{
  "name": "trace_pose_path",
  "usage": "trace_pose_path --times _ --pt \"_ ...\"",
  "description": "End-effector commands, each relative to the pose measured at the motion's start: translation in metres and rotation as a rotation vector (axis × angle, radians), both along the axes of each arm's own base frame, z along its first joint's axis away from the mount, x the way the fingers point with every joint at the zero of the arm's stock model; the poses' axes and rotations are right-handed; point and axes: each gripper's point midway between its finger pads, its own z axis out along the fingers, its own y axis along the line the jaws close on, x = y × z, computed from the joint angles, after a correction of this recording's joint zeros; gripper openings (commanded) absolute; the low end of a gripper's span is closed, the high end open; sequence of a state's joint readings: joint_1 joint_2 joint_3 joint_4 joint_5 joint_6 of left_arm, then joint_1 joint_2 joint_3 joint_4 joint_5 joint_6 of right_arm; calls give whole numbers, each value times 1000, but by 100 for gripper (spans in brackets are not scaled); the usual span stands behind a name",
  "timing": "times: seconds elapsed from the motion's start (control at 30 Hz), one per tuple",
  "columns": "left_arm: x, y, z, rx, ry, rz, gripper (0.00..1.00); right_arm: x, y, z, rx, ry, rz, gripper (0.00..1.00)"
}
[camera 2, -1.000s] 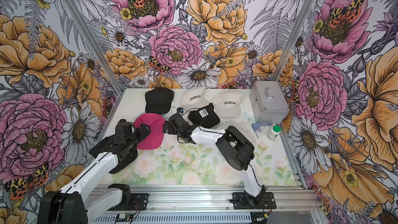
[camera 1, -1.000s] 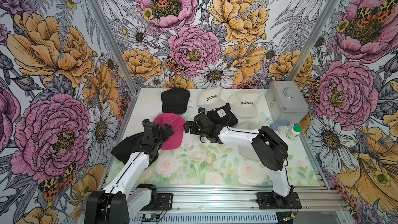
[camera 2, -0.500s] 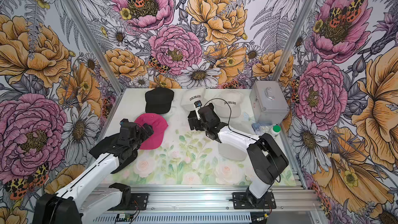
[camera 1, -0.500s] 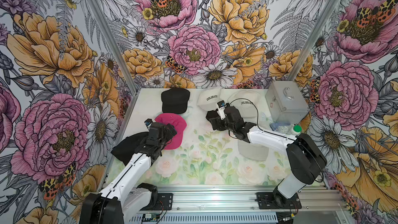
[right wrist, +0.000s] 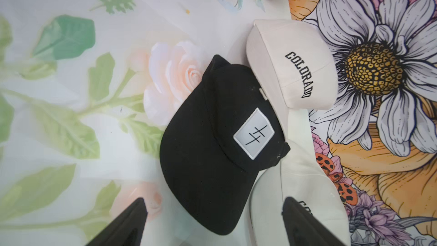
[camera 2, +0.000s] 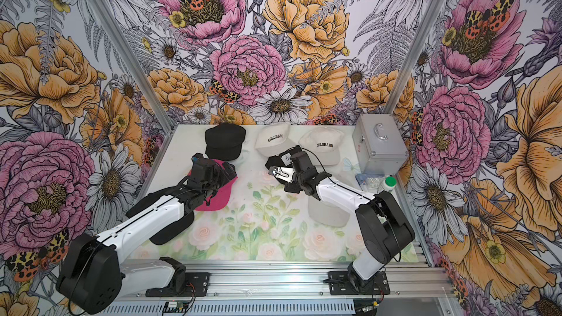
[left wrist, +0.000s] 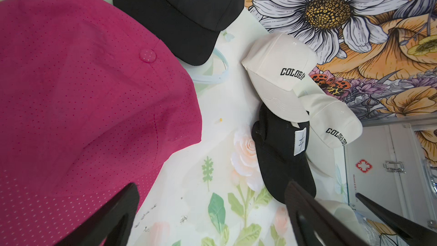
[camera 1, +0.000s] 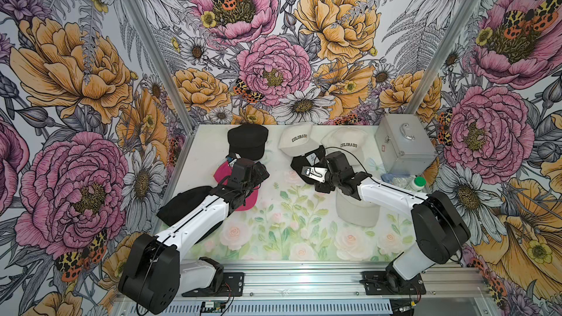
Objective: Stack the baseball caps by color
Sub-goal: Move the baseball cap to the center of the board, then pick up the baseball cap from the center of the board.
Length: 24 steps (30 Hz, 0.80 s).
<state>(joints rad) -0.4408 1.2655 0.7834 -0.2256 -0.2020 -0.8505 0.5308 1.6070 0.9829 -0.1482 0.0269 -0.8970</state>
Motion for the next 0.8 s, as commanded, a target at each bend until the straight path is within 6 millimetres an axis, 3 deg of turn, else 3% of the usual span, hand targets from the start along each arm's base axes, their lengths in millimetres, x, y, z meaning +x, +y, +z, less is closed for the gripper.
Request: trace_pose_path --times 0.0,0.3,0.43,0.53,0.67,0.77 --pt "11 -13 9 -20 -24 -22 99 8 -22 -28 -195 -44 92 93" --pt "29 -52 5 -107 -15 -161 99 35 -41 -61 -241 -100 71 92" --pt "34 -74 -8 -162 -5 -209 99 52 -37 -73 -248 -176 75 71" --pt "37 -87 -12 -209 4 -236 99 61 -32 -69 -239 -211 67 67" --pt "39 -92 -15 -235 9 -238 99 57 -21 -58 -180 -236 76 56" --pt "40 -98 -19 -275 31 -241 99 51 -13 -47 -139 -244 74 40"
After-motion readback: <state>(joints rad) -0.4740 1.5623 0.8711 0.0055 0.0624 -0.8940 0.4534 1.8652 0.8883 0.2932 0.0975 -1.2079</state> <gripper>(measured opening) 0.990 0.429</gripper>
